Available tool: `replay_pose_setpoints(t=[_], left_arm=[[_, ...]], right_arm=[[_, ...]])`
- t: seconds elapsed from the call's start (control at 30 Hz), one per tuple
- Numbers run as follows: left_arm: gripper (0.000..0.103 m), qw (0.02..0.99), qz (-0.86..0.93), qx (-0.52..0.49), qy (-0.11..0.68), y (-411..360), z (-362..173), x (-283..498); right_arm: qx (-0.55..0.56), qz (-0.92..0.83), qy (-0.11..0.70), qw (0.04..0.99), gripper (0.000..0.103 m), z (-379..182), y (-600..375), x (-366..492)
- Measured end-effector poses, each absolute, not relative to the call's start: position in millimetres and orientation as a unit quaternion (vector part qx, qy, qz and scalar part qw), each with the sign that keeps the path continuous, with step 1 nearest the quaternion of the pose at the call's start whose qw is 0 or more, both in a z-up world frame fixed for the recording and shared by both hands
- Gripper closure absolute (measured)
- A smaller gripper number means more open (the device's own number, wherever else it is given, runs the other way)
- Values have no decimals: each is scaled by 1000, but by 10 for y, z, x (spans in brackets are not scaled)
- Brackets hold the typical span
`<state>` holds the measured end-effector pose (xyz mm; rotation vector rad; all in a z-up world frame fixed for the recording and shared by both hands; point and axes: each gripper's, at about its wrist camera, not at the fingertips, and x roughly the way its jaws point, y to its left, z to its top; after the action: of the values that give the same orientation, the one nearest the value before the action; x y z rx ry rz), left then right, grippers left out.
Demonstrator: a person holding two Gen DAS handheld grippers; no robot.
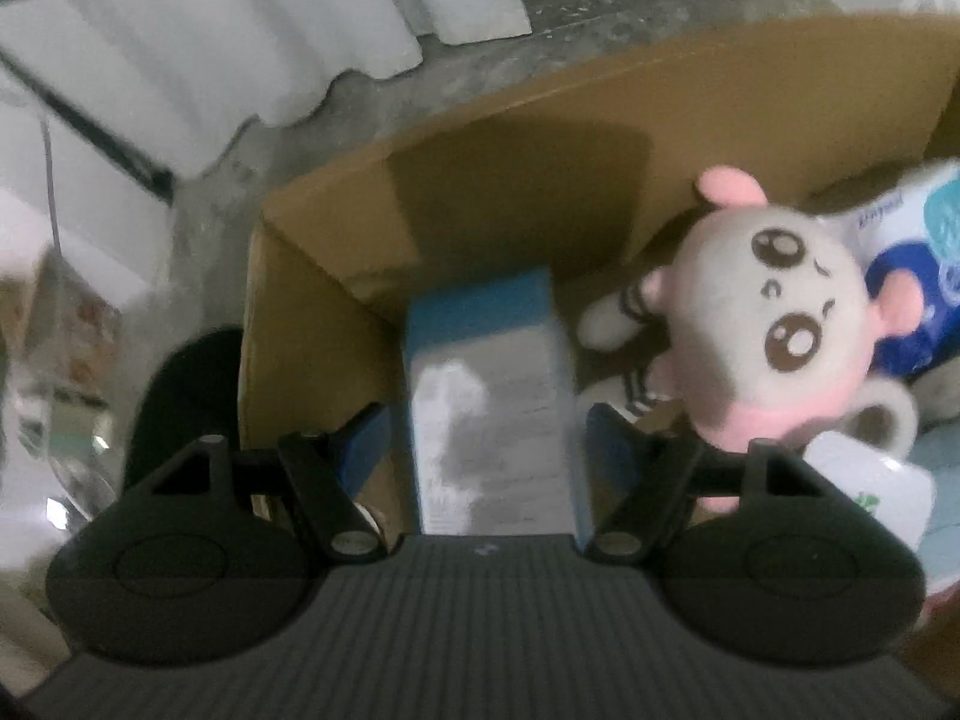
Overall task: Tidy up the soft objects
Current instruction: 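Carry the cloth and box into the cardboard box and open both grippers, then move the left tool to the pink sponge while the right tool approaches the doll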
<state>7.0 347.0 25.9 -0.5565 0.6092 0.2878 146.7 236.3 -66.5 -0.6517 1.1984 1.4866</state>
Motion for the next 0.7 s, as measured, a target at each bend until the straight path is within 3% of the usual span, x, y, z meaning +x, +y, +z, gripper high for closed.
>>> replay_pose_setpoints(t=[0.17, 0.33, 0.7], left_arm=[[19, 905, 141, -271, 296, 3461, 247, 46], [19, 909, 145, -261, 290, 3400, 265, 13], [16, 930, 98, -219, 278, 2809, 499, -51]], right_arm=[[-237, 620, 524, 534, 29, -704, 2335, 1555], [-231, 620, 488, 569, 29, -423, 2129, 1505], [-54, 575, 375, 725, 23, 489, 379, 1311]])
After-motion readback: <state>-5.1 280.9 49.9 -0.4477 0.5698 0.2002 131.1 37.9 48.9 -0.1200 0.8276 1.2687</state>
